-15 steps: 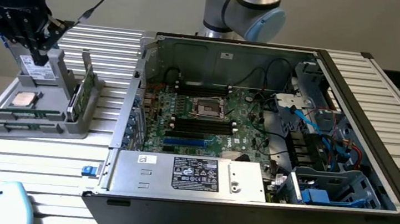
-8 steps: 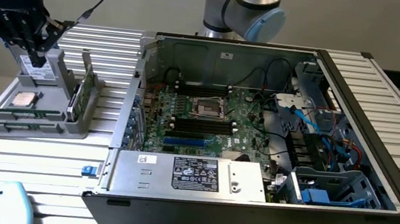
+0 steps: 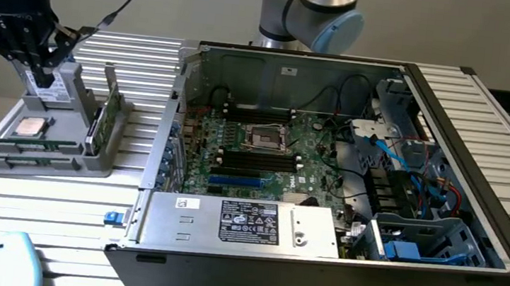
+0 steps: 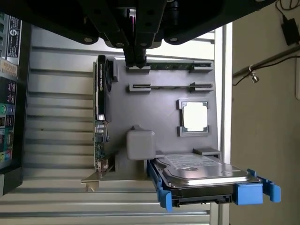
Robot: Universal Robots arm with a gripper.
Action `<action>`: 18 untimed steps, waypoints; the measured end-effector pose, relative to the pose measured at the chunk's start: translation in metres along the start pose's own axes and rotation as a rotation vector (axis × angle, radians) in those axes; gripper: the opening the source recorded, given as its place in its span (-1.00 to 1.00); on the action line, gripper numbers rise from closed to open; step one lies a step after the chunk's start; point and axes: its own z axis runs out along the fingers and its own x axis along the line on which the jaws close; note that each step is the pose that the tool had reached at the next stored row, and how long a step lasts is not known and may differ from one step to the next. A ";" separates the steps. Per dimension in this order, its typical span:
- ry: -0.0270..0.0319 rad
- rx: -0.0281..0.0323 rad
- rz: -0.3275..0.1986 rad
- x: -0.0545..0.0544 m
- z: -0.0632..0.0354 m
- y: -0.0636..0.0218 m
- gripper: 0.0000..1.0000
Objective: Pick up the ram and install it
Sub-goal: 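Reach for the ram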
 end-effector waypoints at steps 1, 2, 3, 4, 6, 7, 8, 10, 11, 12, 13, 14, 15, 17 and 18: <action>0.0002 0.0004 -0.004 0.001 0.0005 -0.0001 -0.80; 0.0004 0.0009 -0.009 0.002 0.0011 -0.0002 -0.80; 0.0005 0.0013 -0.013 0.004 0.0016 -0.0003 -0.80; 0.0006 0.0018 -0.017 0.005 0.0022 -0.0004 -0.80; 0.0009 0.0025 -0.025 0.008 0.0034 -0.0005 -0.80; 0.0011 0.0029 -0.028 0.010 0.0040 -0.0005 -0.80; 0.0013 0.0033 -0.032 0.012 0.0046 -0.0006 -0.80; 0.0016 0.0040 -0.038 0.015 0.0059 -0.0007 -0.80; 0.0017 0.0042 -0.041 0.017 0.0067 -0.0007 -0.80; 0.0017 0.0045 -0.043 0.019 0.0075 -0.0007 -0.80; 0.0018 0.0047 -0.045 0.021 0.0083 -0.0007 -0.80; 0.0019 0.0049 -0.047 0.024 0.0092 -0.0007 -0.80; 0.0019 0.0051 -0.049 0.026 0.0100 -0.0006 -0.80; 0.0021 0.0056 -0.054 0.031 0.0117 -0.0006 -0.80; 0.0023 0.0058 -0.056 0.034 0.0125 -0.0006 -0.80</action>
